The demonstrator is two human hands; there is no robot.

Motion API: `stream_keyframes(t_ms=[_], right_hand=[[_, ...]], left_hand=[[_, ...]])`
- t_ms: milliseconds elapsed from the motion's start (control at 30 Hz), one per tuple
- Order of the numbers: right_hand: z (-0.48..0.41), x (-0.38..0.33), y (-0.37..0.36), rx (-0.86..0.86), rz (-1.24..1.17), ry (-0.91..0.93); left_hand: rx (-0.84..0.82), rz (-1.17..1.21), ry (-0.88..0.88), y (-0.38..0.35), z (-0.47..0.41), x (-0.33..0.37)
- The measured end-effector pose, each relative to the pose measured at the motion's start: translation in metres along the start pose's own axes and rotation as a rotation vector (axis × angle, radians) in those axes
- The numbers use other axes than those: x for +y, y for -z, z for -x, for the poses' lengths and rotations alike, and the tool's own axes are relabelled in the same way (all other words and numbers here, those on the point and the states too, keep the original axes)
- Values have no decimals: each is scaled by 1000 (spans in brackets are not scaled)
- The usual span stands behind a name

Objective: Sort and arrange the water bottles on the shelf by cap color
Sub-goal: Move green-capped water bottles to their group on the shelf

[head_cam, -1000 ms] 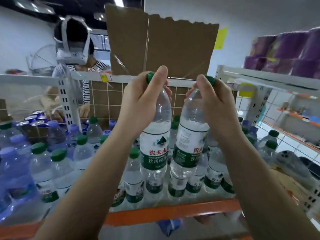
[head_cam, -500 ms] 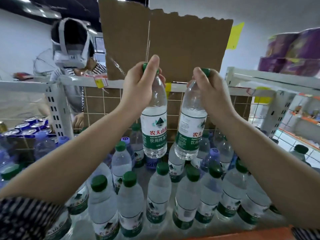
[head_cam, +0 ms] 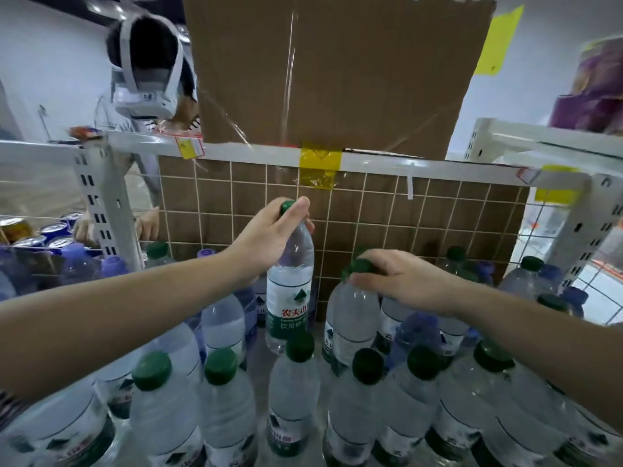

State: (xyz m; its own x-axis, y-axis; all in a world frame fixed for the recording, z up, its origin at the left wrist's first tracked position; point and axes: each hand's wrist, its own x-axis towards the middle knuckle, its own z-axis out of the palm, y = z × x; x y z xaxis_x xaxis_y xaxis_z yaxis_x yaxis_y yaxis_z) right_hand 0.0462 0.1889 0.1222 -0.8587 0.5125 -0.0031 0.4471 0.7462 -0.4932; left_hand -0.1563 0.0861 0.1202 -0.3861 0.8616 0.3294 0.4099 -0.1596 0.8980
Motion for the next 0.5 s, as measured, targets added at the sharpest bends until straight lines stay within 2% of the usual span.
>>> stream_keyframes(t_ms=[167,333,500], right_hand=[[-6,11,-16,-162,37,-25],[-11,18,-23,-207,55,-1],[-12,24,-15,-256,90,13]], left_hand=[[-122,14,248,-11,13,-25],[-196,-66,317,-12,23,-36],[-348,-161,382,-10,25,-39]])
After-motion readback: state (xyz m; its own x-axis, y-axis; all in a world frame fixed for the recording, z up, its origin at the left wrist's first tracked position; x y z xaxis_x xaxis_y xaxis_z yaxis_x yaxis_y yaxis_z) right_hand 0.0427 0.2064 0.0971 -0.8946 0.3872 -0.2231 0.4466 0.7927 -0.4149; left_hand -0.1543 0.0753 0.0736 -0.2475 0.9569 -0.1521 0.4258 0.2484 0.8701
